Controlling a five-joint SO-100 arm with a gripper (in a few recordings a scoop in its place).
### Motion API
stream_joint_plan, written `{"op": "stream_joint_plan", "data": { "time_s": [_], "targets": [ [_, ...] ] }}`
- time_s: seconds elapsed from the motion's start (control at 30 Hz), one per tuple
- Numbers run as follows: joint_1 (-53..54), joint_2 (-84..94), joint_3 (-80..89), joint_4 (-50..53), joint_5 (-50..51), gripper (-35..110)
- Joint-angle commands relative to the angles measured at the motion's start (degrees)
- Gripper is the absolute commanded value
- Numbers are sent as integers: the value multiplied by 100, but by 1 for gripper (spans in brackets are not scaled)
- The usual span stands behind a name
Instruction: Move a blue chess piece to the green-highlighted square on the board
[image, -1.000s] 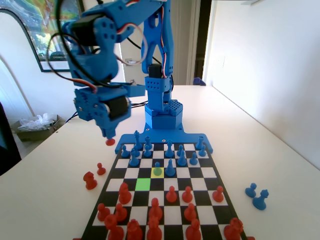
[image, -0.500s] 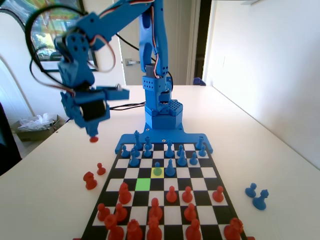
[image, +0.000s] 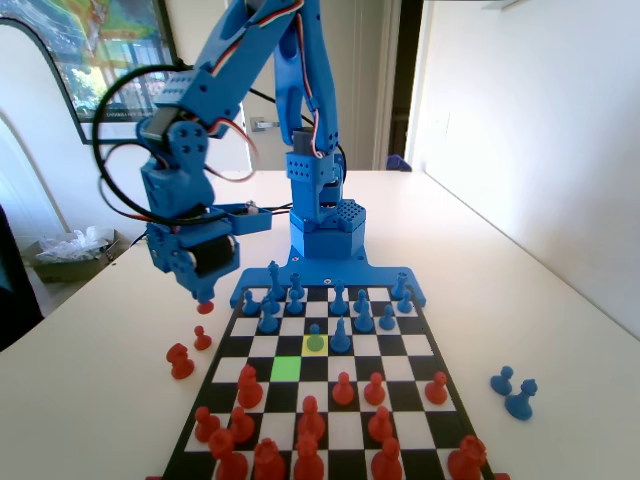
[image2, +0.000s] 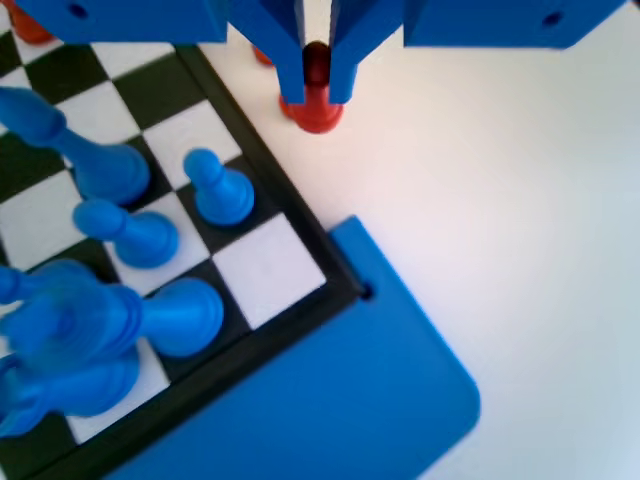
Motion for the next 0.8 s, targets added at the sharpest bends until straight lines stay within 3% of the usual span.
{"op": "stream_joint_plan", "data": {
  "time_s": [0.0, 0.77],
  "targets": [
    [105, 35, 44, -79, -114, 1],
    [299, -809, -782, -220, 26, 1]
  ]
}}
